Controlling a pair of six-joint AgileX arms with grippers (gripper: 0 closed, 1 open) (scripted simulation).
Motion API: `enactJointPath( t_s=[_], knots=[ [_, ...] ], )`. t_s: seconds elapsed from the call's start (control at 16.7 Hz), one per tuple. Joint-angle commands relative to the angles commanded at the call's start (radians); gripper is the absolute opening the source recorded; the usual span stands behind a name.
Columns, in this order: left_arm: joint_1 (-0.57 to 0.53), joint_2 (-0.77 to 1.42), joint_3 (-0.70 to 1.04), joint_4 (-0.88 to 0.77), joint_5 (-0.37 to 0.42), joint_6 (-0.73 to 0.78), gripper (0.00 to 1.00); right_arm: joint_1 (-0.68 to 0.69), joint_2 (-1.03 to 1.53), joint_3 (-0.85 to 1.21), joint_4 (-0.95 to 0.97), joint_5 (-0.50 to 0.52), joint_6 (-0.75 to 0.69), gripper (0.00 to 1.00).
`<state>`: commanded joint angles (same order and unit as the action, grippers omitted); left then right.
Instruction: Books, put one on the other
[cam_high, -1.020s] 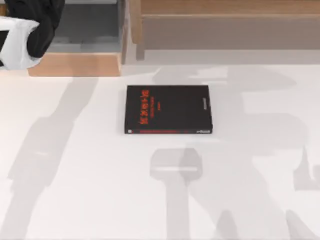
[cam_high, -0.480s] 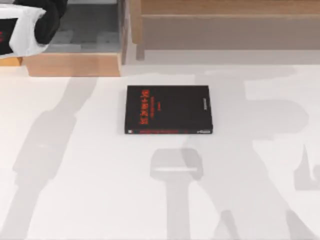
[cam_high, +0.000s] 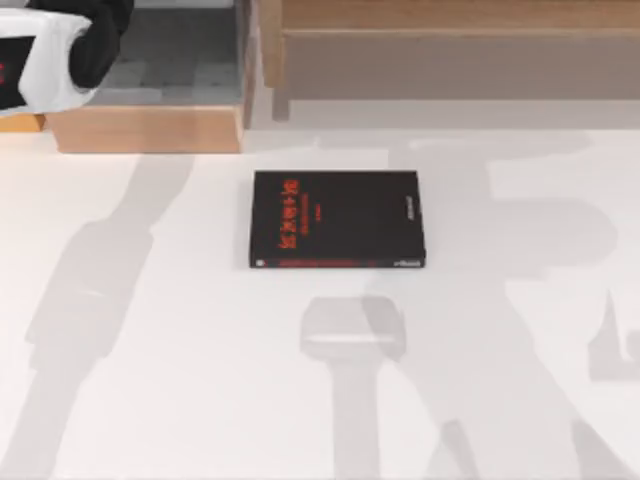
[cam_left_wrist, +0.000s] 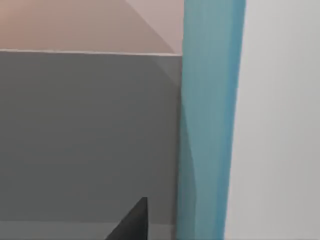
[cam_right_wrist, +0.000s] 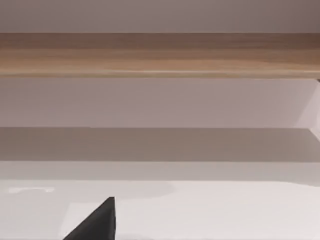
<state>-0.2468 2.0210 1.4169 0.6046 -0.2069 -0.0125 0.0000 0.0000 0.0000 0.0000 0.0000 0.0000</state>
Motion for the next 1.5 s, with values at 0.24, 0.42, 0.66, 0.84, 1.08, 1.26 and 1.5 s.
enactJointPath(
  t_s=[0.24, 0.42, 0.66, 0.84, 1.08, 1.26, 1.5],
  knots=[
    [0.000, 0.000, 0.000, 0.000, 0.000, 0.000, 0.32, 0.000, 0.000, 0.000, 0.000, 0.000, 0.000, 1.00],
    [0.000, 0.000, 0.000, 0.000, 0.000, 0.000, 0.10, 0.000, 0.000, 0.000, 0.000, 0.000, 0.000, 1.00],
    [0.000, 0.000, 0.000, 0.000, 0.000, 0.000, 0.00, 0.000, 0.000, 0.000, 0.000, 0.000, 0.000, 1.00],
    [0.000, 0.000, 0.000, 0.000, 0.000, 0.000, 0.00, 0.000, 0.000, 0.000, 0.000, 0.000, 0.000, 1.00],
    [-0.002, -0.005, -0.002, -0.001, -0.001, 0.001, 0.00, 0.000, 0.000, 0.000, 0.000, 0.000, 0.000, 1.00],
    [-0.005, -0.034, -0.019, -0.013, -0.004, 0.002, 0.00, 0.000, 0.000, 0.000, 0.000, 0.000, 0.000, 1.00],
    [-0.008, -0.050, -0.028, -0.020, -0.006, 0.002, 0.00, 0.000, 0.000, 0.000, 0.000, 0.000, 0.000, 1.00]
  ],
)
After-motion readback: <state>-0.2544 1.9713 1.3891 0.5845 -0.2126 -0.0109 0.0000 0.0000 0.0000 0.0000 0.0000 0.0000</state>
